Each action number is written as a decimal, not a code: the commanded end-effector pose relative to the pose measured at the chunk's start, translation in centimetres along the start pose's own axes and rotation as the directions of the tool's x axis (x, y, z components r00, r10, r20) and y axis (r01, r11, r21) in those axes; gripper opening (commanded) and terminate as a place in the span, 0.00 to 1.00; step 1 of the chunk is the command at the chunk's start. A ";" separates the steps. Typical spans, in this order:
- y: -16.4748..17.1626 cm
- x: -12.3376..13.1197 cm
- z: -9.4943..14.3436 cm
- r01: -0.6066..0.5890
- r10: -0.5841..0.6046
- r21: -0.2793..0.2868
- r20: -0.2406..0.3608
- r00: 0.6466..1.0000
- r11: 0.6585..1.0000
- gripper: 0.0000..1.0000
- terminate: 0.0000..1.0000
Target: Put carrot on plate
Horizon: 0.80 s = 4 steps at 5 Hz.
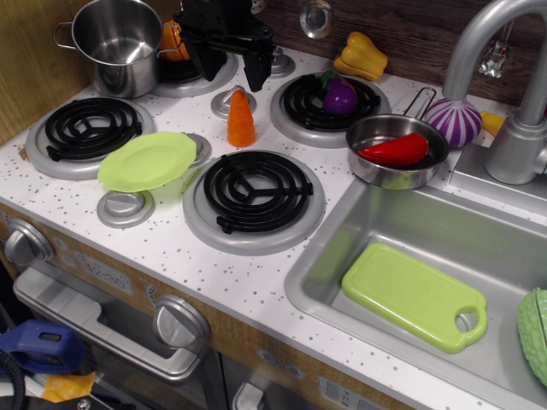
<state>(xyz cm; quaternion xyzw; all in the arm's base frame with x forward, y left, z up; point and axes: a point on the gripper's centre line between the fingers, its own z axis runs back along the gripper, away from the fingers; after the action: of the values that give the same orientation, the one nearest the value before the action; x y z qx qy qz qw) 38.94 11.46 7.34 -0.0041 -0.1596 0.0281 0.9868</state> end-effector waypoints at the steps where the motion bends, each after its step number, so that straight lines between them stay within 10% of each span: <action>1: 0.0 0.0 0.0 0.000 0.000 0.000 0.000 1.000 1.000 1.00 0.00; 4: -0.1 -0.7 -2.9 -0.044 0.046 -0.048 0.048 0.998 0.998 1.00 0.00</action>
<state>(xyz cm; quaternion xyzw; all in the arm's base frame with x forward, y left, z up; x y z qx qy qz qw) 39.05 10.59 3.24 -0.0374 -0.1725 0.0451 0.9833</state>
